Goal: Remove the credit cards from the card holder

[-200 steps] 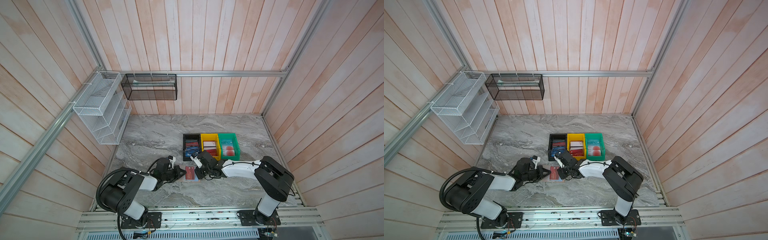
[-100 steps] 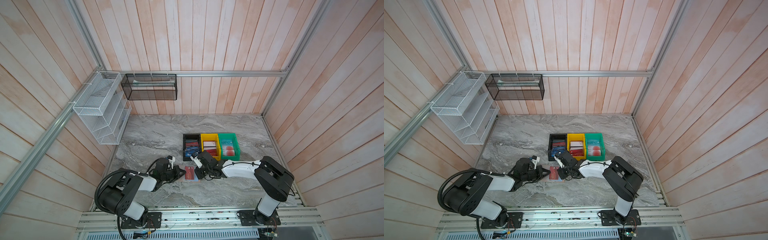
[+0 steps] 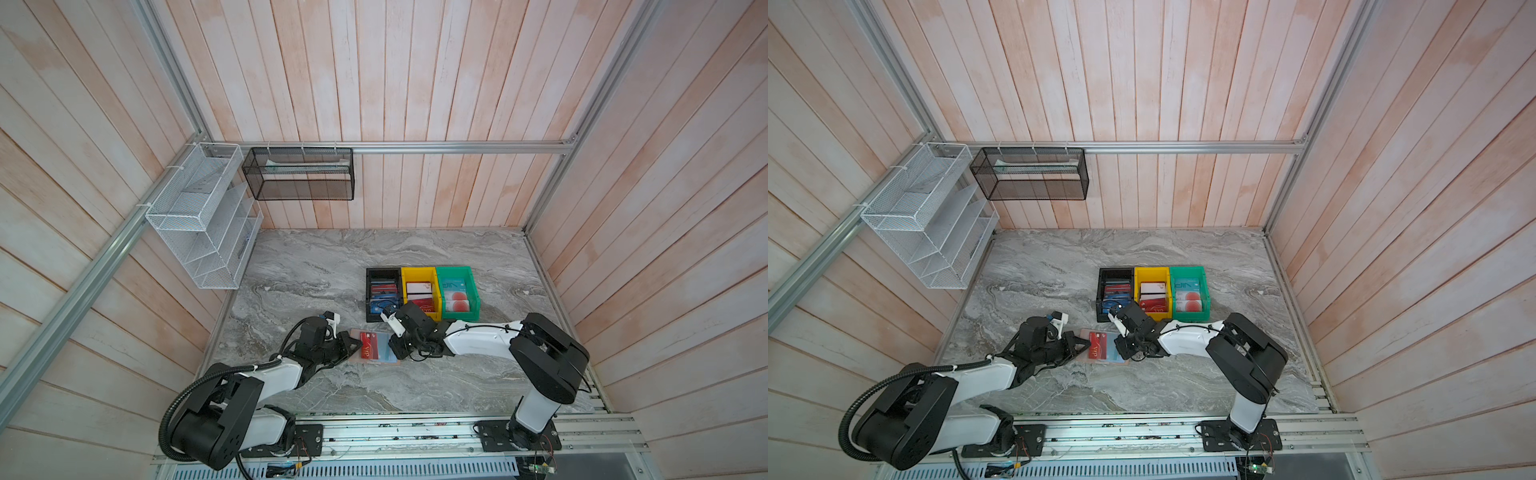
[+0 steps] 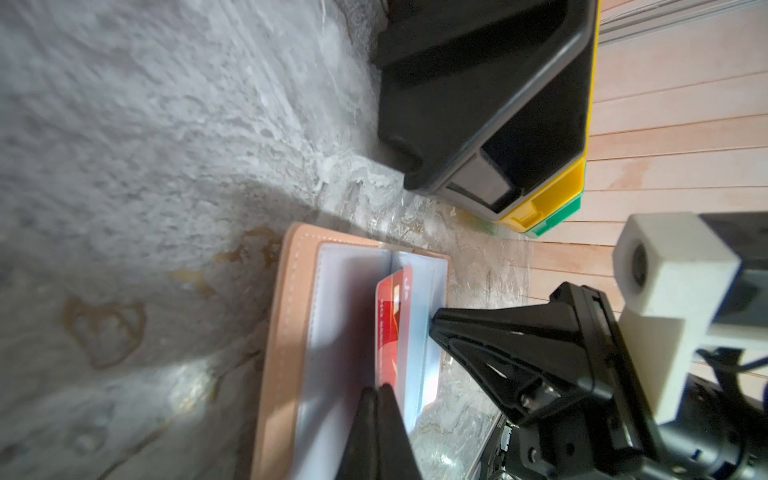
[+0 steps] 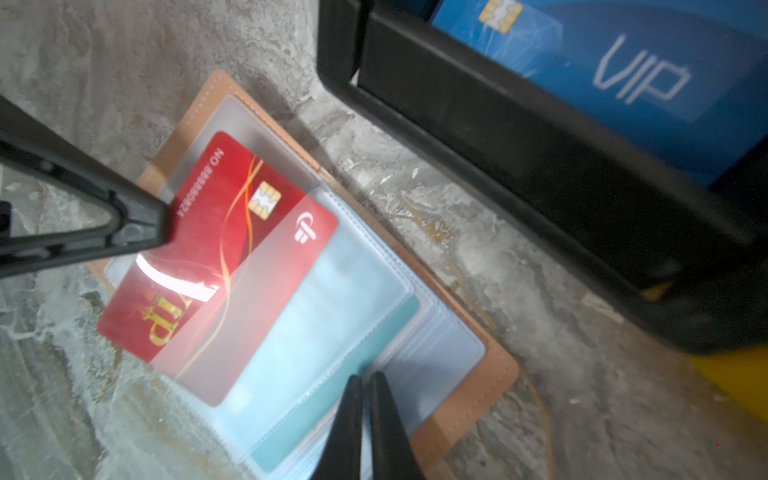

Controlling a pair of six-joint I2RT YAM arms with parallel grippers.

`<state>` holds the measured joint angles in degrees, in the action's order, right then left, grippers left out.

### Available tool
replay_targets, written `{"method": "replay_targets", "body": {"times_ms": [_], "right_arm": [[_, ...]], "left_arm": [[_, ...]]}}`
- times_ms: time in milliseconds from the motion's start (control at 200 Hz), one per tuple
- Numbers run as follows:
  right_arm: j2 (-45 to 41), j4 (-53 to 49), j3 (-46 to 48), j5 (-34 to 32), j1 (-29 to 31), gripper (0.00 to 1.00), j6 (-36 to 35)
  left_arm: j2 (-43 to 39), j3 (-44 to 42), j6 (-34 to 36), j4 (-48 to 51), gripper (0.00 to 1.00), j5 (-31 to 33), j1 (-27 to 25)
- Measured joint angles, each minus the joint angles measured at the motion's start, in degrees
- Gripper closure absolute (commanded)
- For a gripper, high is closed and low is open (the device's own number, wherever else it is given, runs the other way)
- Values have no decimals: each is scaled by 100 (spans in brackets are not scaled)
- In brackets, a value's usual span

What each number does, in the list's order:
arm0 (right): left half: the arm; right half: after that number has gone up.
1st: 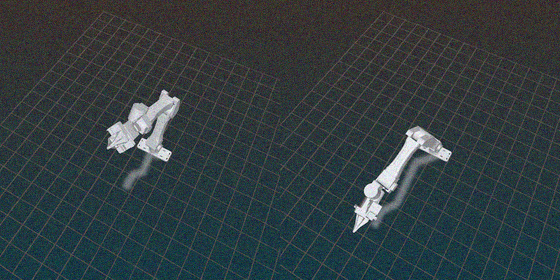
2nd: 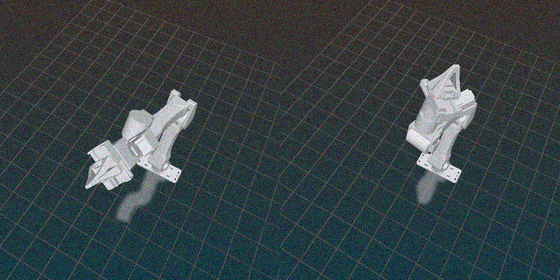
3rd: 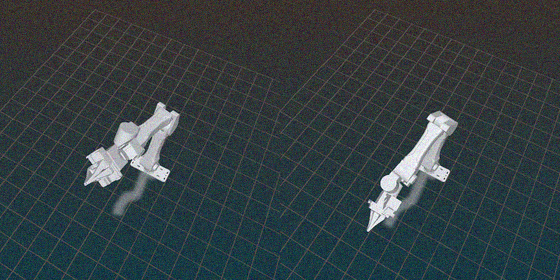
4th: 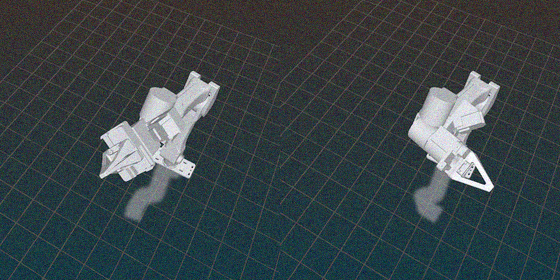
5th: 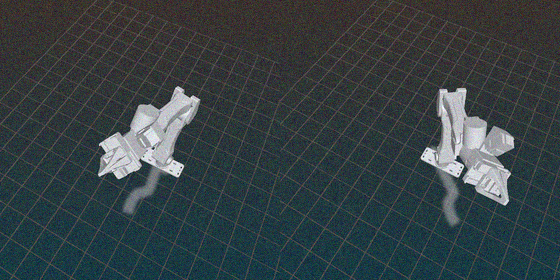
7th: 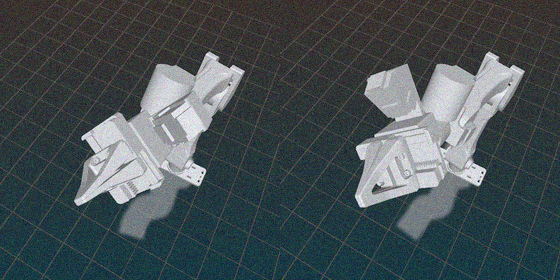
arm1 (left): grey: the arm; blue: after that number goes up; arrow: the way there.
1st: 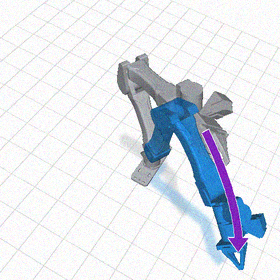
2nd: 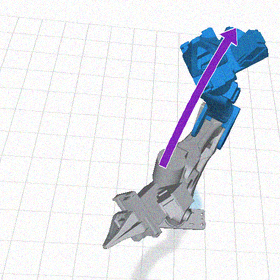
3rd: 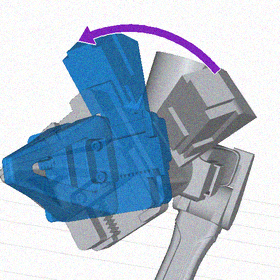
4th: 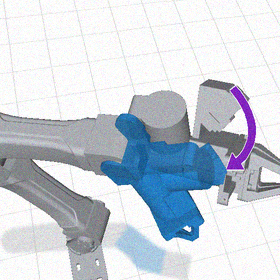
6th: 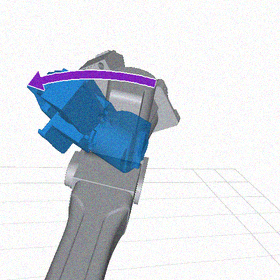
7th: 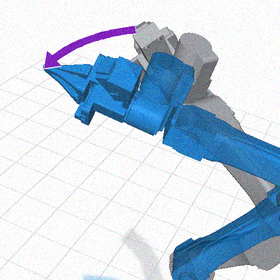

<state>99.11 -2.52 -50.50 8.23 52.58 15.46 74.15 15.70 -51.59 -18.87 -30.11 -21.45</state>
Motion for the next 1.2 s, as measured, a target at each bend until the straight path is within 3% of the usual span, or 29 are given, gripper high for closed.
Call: {"method": "replay_targets", "body": {"times_ms": [340, 420, 475, 870, 1195], "right_arm": [[-868, -479, -31, 767, 28, 73, -68], [-1071, -446, -48, 1054, -26, 53, -20], [-1143, -380, -55, 1322, -116, 47, -66], [-931, -79, -68, 2835, -953, 46, 44], [-345, 400, -337, 3711, -1008, 50, 319]], "left_arm": [[-1086, -107, -35, 286, 100, 55, 111], [-1215, -210, -136, 116, 100, 24, 120], [-1250, -334, -208, -114, 100, -24, 122], [-1515, -754, -758, -1716, 100, -393, 125], [-1604, -824, -885, -2114, 100, -264, 74]]}}
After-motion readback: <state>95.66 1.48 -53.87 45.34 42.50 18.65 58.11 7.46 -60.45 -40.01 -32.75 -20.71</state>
